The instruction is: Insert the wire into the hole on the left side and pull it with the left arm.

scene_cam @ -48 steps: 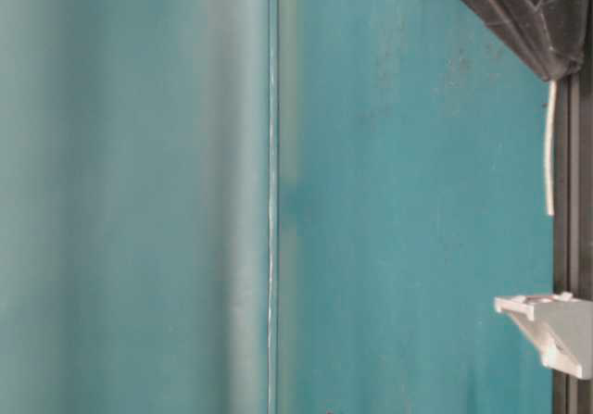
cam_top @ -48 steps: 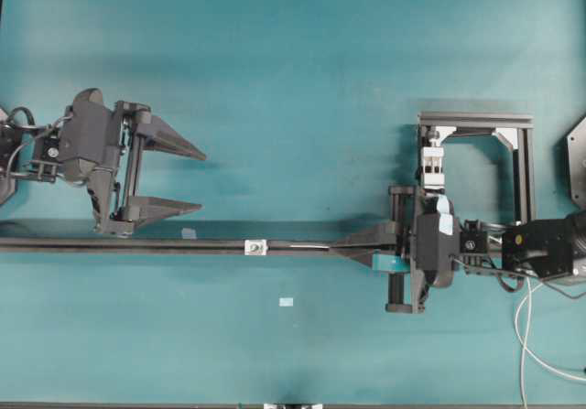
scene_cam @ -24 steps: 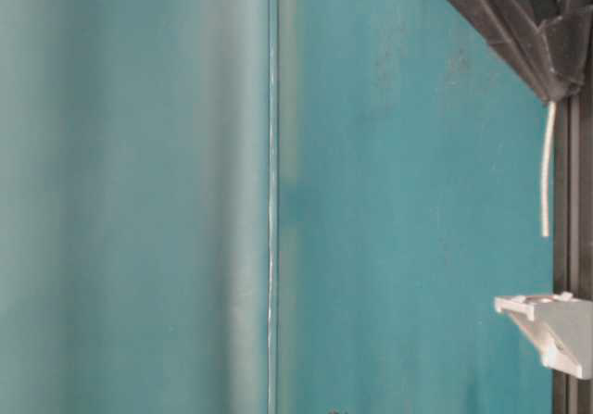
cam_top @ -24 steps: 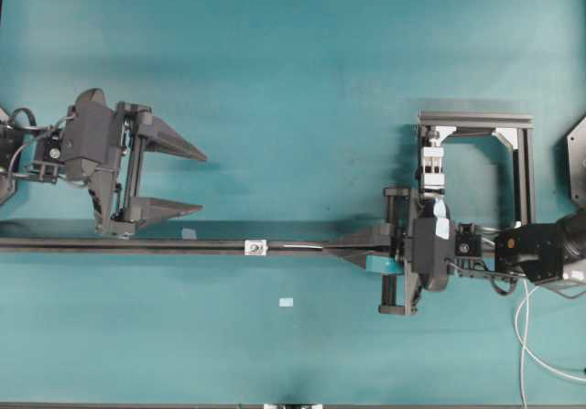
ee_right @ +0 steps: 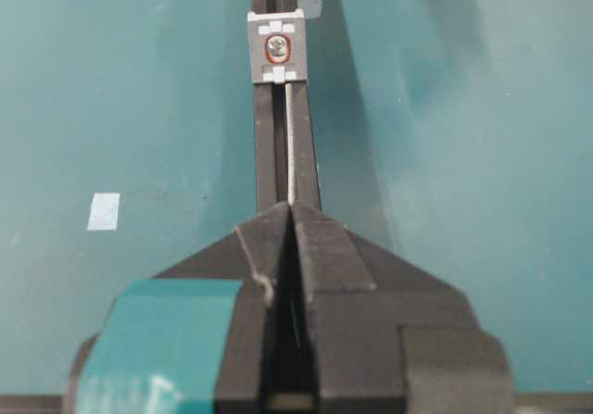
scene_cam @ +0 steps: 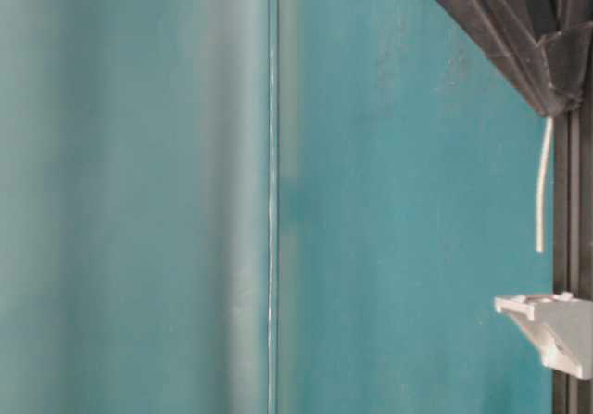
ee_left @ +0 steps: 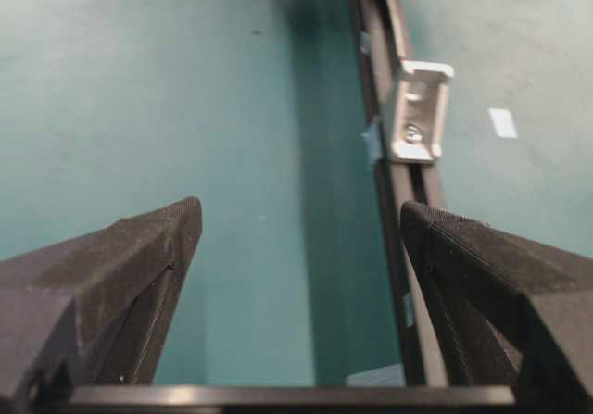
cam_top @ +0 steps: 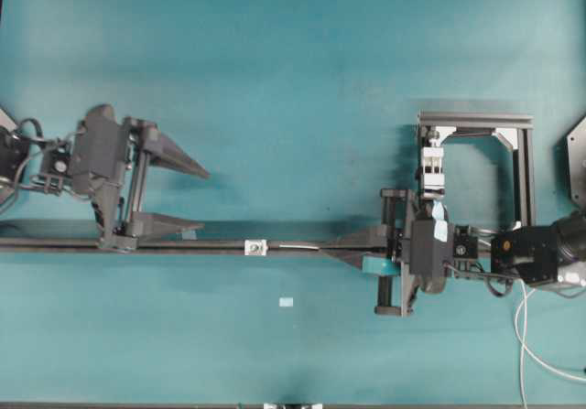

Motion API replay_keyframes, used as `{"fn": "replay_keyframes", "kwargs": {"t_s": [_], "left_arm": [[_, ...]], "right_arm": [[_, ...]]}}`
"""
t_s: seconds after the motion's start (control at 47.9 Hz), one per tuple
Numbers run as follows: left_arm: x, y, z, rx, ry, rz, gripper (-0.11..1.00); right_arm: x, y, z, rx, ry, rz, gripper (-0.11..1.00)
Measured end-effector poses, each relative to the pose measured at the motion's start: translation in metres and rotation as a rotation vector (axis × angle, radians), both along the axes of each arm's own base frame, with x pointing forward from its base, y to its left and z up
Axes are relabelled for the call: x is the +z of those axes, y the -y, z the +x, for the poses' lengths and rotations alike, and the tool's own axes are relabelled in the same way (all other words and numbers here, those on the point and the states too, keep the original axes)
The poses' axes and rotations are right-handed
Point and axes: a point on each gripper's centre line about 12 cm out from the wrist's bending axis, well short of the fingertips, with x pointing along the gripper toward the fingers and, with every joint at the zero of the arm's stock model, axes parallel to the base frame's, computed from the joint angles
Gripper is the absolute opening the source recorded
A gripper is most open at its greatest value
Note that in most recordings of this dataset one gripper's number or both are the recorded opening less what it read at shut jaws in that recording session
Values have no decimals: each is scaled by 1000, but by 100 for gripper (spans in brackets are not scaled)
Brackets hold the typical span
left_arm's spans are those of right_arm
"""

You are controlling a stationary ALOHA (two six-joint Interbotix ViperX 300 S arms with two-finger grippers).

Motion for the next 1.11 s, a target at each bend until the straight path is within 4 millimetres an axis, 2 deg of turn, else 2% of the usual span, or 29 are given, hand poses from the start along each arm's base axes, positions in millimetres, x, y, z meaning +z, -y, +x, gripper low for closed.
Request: {"fn": "replay_keyframes", "kwargs": {"t_s": [0.23, 0.376, 0.793, 1.106], "left_arm": [[-13, 15, 14, -39, -32, 1, 76], [-14, 23, 17, -59, -8, -8, 75], [-24, 29, 18, -64, -3, -42, 75], [-23, 30, 19, -65, 5, -45, 75]], "right_arm": [[0, 0, 0, -2, 1, 0, 5], [1, -1, 1, -1, 4, 1, 5], [-1, -2, 5, -3, 11, 0, 5], [-1, -2, 5, -4, 11, -1, 5]]}}
